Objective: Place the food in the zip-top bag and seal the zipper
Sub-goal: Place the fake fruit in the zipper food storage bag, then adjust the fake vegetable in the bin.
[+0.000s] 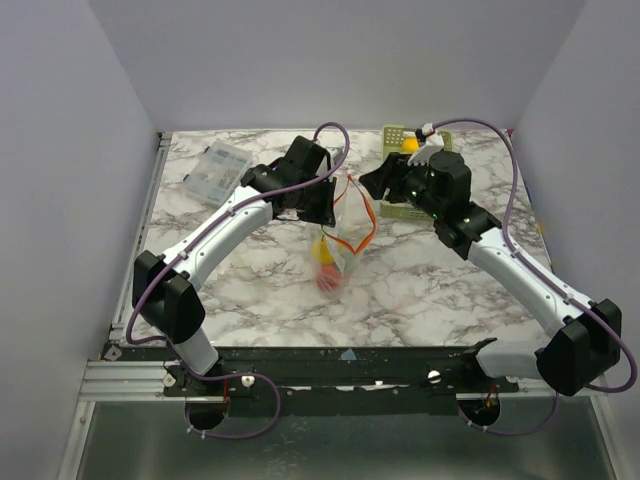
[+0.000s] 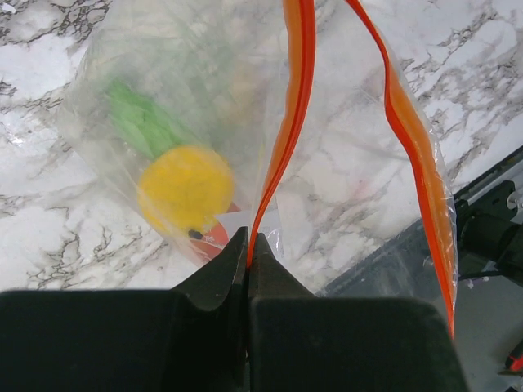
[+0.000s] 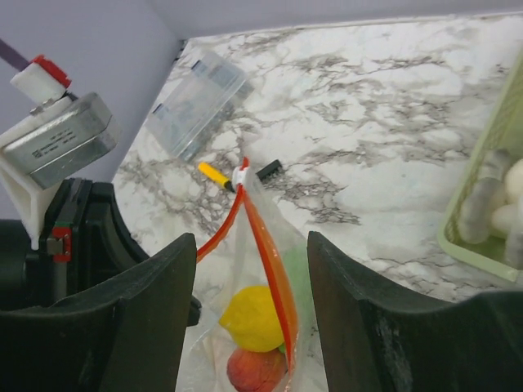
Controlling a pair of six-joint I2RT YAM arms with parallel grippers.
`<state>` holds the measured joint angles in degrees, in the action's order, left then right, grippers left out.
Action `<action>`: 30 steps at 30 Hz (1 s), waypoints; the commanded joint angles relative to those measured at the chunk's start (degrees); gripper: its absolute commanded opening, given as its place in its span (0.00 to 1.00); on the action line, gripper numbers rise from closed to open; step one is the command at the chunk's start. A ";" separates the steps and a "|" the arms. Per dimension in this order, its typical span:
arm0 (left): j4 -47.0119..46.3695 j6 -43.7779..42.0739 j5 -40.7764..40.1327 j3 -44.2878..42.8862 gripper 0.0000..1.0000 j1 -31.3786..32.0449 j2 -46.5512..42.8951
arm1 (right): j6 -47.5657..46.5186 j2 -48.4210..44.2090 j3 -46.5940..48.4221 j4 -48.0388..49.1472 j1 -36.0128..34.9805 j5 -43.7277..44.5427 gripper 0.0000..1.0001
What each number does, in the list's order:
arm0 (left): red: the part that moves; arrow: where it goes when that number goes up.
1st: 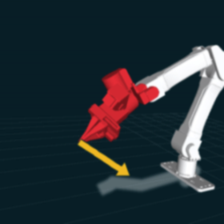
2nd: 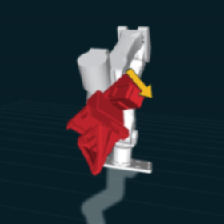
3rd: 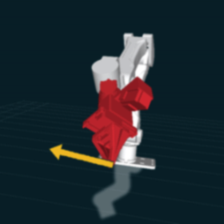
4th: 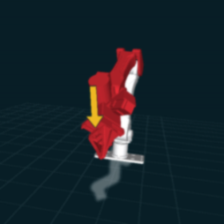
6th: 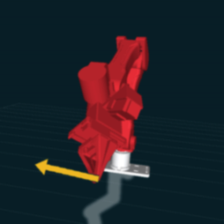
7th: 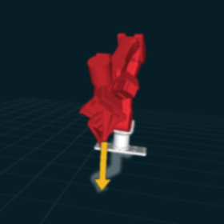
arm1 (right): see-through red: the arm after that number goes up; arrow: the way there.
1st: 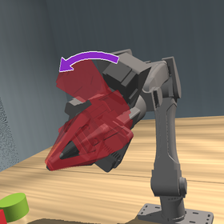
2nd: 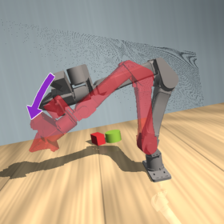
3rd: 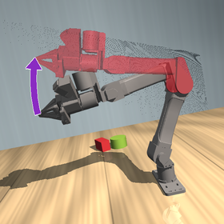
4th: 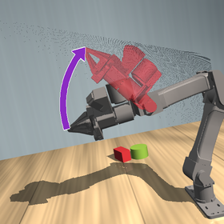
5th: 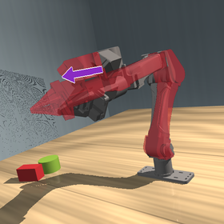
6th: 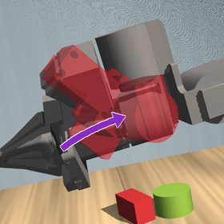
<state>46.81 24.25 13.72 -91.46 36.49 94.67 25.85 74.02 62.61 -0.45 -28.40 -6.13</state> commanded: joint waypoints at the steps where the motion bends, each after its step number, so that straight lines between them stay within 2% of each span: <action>1: 0.05 -2.82 -3.08 0.61 0.00 0.16 0.63 | -0.93 -0.36 2.35 -4.33 1.66 10.31 0.60; 6: 0.55 -3.49 -1.83 0.25 0.00 0.05 1.29 | 1.46 0.43 3.66 -5.42 4.42 15.00 0.61; 11: 0.81 -3.17 0.38 0.45 0.00 -0.33 1.94 | 6.47 2.70 3.40 -4.53 8.85 15.93 0.61; 13: 0.67 -2.90 1.77 0.45 0.00 -0.28 1.97 | 10.04 4.93 3.55 -5.18 11.04 18.29 0.64; 16: 0.46 -2.80 2.42 0.58 0.00 -0.38 1.70 | 15.44 10.77 6.19 -7.98 14.69 19.57 0.66; 20: 0.47 -2.63 2.96 0.60 0.00 -0.76 1.64 | 21.78 22.36 16.53 -18.36 15.88 26.83 0.73; 25: 0.26 -2.70 3.52 0.76 0.00 -0.72 0.86 | 14.71 37.08 28.94 -20.91 17.28 19.98 0.82; 27: 0.39 -2.88 2.89 0.96 0.00 -0.72 0.50 | 12.95 41.41 33.09 -22.85 17.55 19.04 0.84; 30: 0.39 -3.07 2.32 1.26 0.00 -0.72 0.06 | 6.86 44.82 37.24 -25.03 17.48 11.27 0.85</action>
<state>46.81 21.87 15.73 -91.07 35.97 96.03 39.86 115.44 94.74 -19.44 -11.25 13.19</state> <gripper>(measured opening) 0.008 0.845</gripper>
